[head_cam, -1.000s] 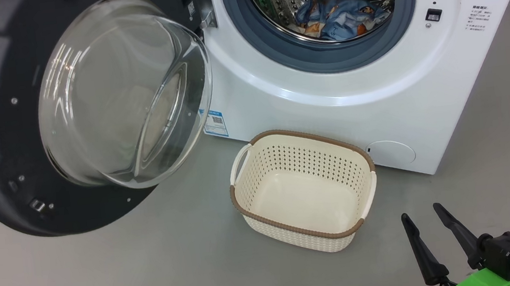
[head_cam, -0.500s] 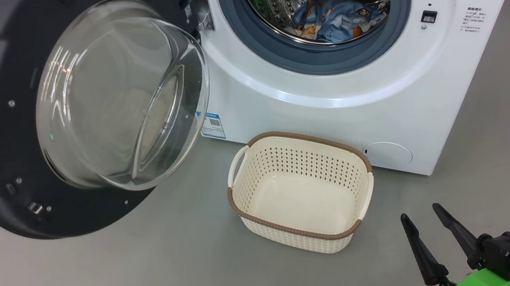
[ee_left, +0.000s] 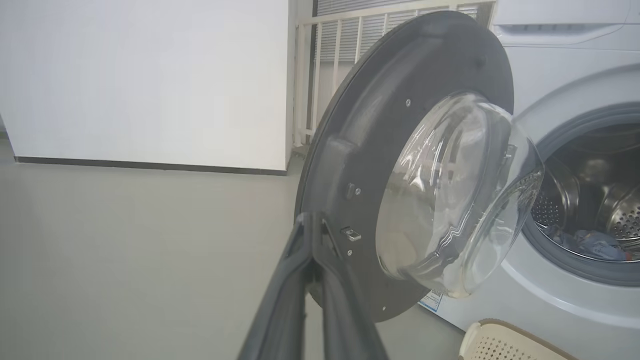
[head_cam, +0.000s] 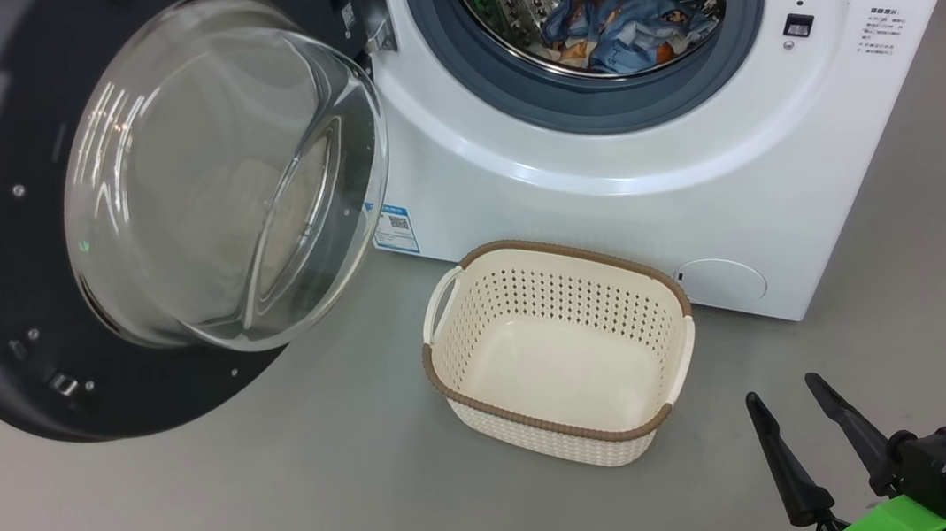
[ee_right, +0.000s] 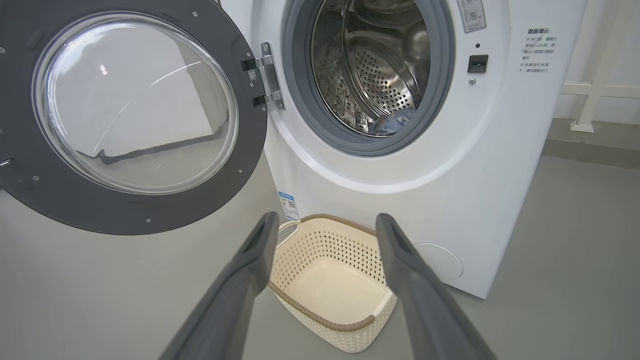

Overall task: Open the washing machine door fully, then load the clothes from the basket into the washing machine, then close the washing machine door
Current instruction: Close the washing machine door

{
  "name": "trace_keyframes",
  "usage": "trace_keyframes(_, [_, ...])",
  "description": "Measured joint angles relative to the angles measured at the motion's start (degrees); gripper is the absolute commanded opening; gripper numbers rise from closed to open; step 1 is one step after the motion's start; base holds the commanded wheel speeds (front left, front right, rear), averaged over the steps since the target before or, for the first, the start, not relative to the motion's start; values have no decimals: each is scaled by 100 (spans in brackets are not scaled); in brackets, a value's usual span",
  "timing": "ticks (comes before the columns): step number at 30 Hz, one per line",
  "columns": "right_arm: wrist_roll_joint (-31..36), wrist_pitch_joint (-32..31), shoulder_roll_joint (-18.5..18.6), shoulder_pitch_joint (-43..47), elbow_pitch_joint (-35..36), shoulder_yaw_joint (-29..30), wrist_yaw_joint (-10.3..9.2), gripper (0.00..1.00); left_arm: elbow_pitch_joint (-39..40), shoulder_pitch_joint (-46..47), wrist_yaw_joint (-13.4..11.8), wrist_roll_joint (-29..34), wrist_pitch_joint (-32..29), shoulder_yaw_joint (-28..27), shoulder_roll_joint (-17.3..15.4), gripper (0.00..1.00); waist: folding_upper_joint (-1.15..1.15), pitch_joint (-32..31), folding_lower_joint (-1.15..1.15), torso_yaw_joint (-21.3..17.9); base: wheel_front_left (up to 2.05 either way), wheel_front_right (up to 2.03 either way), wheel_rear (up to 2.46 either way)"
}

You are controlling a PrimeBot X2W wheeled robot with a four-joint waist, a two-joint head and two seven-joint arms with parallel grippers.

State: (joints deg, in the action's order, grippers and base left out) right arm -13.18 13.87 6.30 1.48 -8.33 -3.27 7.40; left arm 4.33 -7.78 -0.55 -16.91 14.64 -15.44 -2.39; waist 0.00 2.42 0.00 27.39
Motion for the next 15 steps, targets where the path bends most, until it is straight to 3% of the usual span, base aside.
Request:
trace_keyframes(10, [0, -24, -1, -1, 44, -4, 0, 100, -27, 880, 293, 187, 1, -602, -476, 0, 0, 68, 0, -36, 0, 0, 0])
trace_keyframes(15, [0, -47, 4, -1, 53, -4, 0, 100, -171, 1250, 392, 16, 1, -792, -527, 0, 0, 107, 0, -82, 0, 0, 0])
